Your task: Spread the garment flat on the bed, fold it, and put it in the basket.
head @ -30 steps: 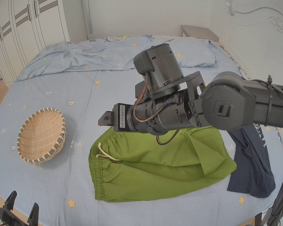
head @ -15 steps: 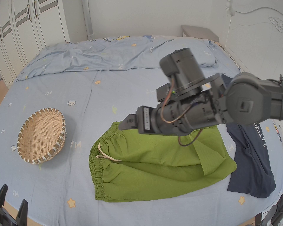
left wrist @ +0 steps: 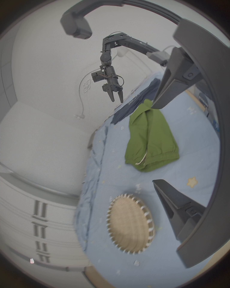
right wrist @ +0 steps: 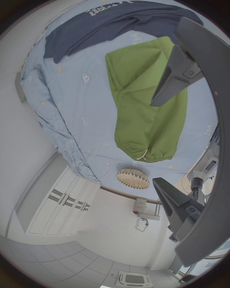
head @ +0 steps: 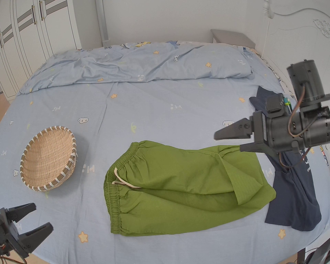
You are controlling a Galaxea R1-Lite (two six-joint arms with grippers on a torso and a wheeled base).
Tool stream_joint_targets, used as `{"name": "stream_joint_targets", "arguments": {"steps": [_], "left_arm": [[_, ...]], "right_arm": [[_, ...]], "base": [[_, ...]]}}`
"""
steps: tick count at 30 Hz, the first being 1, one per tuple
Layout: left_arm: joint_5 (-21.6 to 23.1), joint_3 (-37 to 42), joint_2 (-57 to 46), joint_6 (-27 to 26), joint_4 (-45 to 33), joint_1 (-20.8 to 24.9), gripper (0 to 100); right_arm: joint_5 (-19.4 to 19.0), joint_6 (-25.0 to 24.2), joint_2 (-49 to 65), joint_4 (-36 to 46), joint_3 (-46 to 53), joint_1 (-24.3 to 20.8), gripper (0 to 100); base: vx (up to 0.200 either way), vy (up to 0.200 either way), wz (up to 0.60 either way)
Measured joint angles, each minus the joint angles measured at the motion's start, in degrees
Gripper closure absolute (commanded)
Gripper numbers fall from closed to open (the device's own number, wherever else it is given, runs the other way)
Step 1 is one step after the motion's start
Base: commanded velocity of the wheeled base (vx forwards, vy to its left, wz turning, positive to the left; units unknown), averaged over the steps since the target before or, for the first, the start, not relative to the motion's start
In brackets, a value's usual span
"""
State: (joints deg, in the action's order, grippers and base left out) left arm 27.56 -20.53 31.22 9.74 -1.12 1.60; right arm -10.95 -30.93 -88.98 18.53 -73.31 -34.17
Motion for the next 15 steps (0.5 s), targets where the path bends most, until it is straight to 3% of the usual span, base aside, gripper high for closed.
{"name": "stream_joint_targets", "arguments": {"steps": [7, 15], "left_arm": [[10.2, 1.18, 19.76, 1.76, 8.67, 0.09, 0], [16.27, 2.18, 42.51, 0.57, 19.21, 0.74, 0]], "right_arm": [[-1.94, -0.02, 7.97, -3.27, 9.48, 6.01, 0], [-3.5, 0.09, 13.21, -5.71, 15.58, 10.36, 0]], "base": [[0.0, 0.0, 0.0], [0.0, 0.0, 0.0]]}}
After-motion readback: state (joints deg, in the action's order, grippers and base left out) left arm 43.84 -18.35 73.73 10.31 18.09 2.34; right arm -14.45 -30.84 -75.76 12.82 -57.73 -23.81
